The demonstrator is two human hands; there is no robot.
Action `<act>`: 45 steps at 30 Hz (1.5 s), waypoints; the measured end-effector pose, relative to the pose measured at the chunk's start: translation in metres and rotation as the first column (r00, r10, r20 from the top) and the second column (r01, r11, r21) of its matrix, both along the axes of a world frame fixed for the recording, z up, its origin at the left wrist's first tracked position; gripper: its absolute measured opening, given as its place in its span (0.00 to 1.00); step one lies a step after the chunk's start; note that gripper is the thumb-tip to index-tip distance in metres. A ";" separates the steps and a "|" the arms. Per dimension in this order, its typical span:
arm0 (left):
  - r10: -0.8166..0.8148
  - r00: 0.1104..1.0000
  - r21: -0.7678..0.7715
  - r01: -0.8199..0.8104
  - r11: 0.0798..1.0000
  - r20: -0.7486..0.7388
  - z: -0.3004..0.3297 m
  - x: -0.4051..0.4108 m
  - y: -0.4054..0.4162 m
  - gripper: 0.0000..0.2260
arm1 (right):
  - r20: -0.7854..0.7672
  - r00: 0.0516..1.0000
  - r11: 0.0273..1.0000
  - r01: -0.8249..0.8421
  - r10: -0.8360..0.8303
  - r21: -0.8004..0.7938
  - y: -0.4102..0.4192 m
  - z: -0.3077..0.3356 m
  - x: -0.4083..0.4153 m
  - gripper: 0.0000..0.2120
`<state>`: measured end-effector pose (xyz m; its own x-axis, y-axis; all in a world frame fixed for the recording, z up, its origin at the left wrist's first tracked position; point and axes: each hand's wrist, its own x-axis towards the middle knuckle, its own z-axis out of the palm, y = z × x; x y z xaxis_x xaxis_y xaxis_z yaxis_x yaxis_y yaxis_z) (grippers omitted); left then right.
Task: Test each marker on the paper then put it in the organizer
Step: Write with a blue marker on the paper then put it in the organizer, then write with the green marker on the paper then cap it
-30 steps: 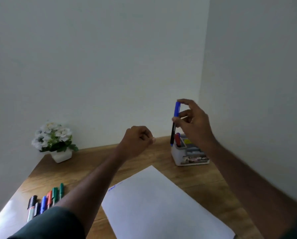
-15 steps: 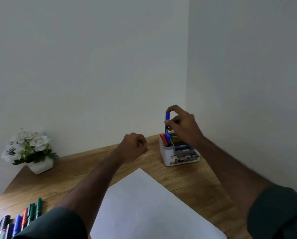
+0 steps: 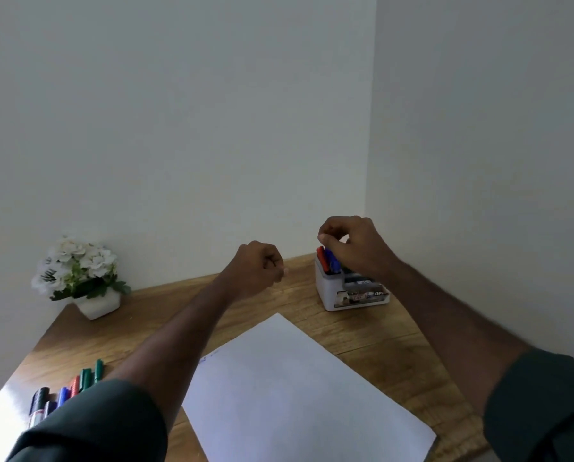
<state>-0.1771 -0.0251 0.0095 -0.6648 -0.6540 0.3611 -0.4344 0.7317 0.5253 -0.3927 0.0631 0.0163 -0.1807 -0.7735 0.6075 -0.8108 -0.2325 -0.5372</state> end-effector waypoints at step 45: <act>0.256 0.960 -0.120 -0.269 0.956 -0.116 -0.063 0.225 0.030 0.07 | 0.472 0.818 0.888 -0.438 0.328 0.142 0.013 -0.027 0.232 0.02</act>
